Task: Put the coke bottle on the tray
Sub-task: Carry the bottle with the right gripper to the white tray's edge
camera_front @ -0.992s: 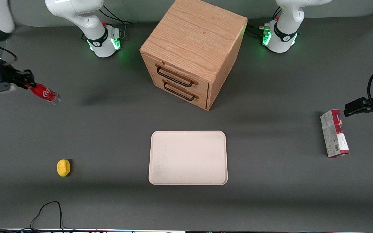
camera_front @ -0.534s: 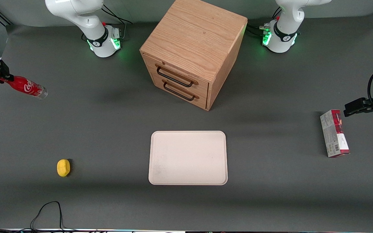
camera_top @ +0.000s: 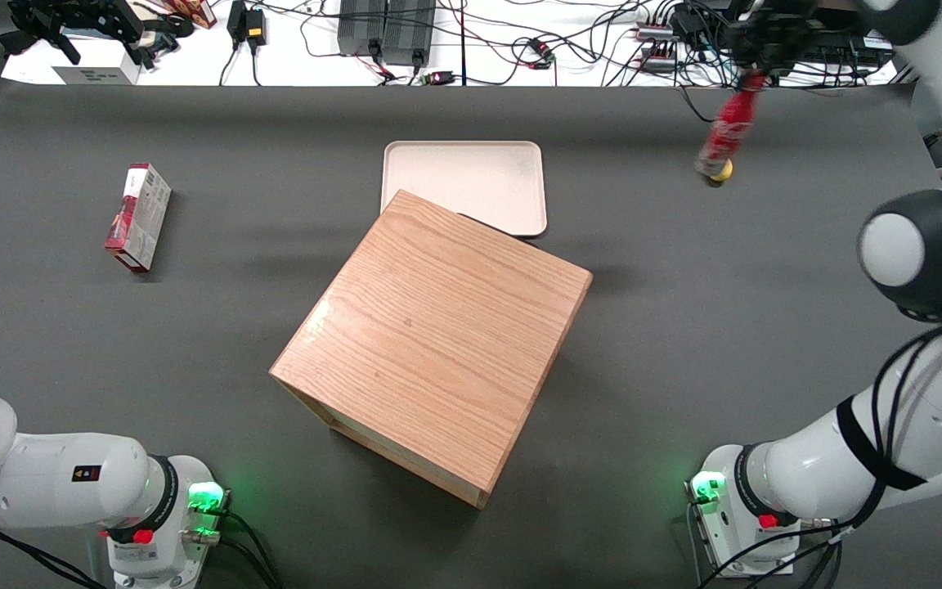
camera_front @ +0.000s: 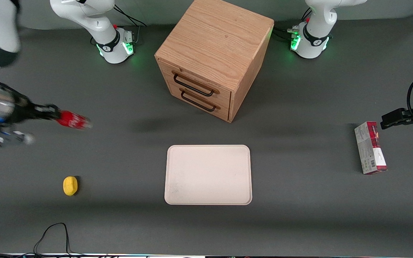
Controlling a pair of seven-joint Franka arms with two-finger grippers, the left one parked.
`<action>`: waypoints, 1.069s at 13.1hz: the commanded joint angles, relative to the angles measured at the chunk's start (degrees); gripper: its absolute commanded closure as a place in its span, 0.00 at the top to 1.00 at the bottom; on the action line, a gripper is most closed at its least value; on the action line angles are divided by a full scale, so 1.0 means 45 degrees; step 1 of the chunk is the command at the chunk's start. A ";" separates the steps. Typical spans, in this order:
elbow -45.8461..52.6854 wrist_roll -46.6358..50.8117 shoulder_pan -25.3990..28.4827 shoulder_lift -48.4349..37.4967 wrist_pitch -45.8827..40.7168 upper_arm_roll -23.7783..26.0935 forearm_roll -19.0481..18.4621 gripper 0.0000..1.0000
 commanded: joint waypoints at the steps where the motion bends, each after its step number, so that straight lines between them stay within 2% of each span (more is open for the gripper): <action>1: 0.2999 0.3654 -0.0075 0.2692 0.0470 0.1596 0.0261 0.00; 2: 0.3001 0.4633 0.0002 0.3006 0.1328 0.2008 0.0223 0.00; 5: 0.3059 0.6744 0.1035 0.4255 0.4002 0.1993 0.0105 0.00; 7: 0.3099 0.7415 0.1524 0.5037 0.5608 0.1993 -0.0594 0.00; 9: 0.3312 0.7727 0.1974 0.5721 0.6528 0.1993 -0.1338 0.00; 13: 0.3743 0.8176 0.2365 0.6739 0.7780 0.1935 -0.1535 0.00; 14: 0.3743 0.8217 0.2405 0.6894 0.7956 0.1953 -0.1864 0.00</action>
